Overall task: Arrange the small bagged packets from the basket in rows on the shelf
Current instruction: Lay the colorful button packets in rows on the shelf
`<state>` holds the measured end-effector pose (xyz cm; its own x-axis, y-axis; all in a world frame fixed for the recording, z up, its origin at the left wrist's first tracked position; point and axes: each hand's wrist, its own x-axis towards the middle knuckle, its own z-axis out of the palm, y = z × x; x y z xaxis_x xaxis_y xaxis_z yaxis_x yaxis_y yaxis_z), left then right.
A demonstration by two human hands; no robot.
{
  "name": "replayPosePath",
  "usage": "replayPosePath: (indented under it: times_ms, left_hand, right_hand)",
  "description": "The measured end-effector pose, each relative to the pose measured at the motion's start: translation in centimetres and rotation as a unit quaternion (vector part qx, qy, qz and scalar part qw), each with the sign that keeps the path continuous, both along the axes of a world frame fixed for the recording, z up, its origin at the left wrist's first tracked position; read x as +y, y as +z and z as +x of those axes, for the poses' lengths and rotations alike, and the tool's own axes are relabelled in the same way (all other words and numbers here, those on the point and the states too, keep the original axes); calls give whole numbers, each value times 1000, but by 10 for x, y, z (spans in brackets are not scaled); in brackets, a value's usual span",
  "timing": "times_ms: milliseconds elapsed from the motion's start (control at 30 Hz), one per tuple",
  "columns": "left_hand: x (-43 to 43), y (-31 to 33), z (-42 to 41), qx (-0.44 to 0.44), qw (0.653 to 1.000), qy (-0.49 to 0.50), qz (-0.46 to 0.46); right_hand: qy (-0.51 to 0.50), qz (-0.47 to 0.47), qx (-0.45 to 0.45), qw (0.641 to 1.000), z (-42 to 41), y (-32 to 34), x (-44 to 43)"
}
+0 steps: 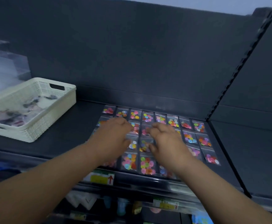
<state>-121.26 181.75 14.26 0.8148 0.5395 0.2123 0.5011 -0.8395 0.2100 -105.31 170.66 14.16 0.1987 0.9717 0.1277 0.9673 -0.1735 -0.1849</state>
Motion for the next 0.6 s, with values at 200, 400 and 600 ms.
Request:
replayPosePath:
  times_ms: [200,400,600]
  left_hand:
    - [63,35,-68,2,995,77,60]
    - [142,45,-158,9,986,158,49]
    - [216,35,-227,45,981,190,12]
  right_hand:
    - [57,8,-52,997,-51,28,68]
    - [123,22,-16,992,-126,43,161]
    - [151,-5,9,988,-192,45,258]
